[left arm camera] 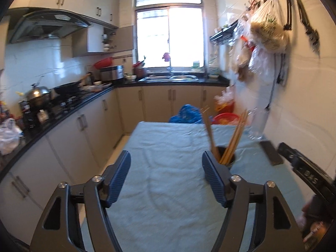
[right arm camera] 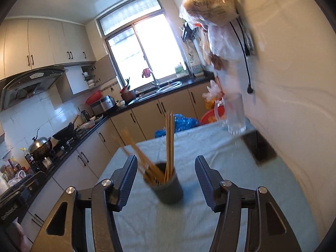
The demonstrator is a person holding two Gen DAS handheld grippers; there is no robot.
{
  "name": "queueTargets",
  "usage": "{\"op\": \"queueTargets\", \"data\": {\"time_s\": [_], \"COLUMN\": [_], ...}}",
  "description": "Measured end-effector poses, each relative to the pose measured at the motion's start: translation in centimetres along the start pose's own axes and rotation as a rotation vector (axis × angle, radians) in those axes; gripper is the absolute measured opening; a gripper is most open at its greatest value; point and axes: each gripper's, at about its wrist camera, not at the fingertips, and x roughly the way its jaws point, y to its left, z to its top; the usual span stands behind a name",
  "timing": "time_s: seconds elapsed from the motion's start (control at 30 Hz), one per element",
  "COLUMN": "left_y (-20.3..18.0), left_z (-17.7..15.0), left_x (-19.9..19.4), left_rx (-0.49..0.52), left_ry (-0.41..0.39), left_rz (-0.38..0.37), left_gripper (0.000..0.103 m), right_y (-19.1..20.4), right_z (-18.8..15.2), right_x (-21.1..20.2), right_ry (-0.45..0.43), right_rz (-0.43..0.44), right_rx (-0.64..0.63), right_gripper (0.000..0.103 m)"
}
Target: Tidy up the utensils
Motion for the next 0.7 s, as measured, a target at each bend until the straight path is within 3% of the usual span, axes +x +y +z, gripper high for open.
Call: {"op": "queueTargets", "data": {"time_s": [0.17,0.27,0.4,0.57,0.7], "left_y": [0.4,-0.1,-1.0,-1.3,-1.4], "left_z": [-1.2,-1.6,-1.5,-1.8,-2.0], "left_x": [-1.5,-2.5,-3.2,-3.4,-2.9], "left_rx": [-0.027,-0.027,-0.017,-0.074,-0.082], "left_ry": [-0.029,-0.091,-0.148,-0.177,-0.154], "left_rz": [0.098,0.164,0.222,0.214,0.210], "left_gripper": [0.091,0.102,0.103,0.103,0.103], "right_y": [-0.4,-1.0,-2.1,-2.2,-3.1], "right_z": [-1.9,-1.5,-1.0,-2.6,-4.1], "right_x": [-1.1,-0.8,-0.7,-0.7,-1.2], "right_ry": [-0.003,0.038,0.097,0.133,0.151], "right_rz": [-0.029,-0.030,-0.031,-0.111,-0.163], "right_rx": [0.030,-0.001,-0.066,-0.283,-0.341], "right_gripper": [0.062,0.062,0.063,0.067,0.067]}}
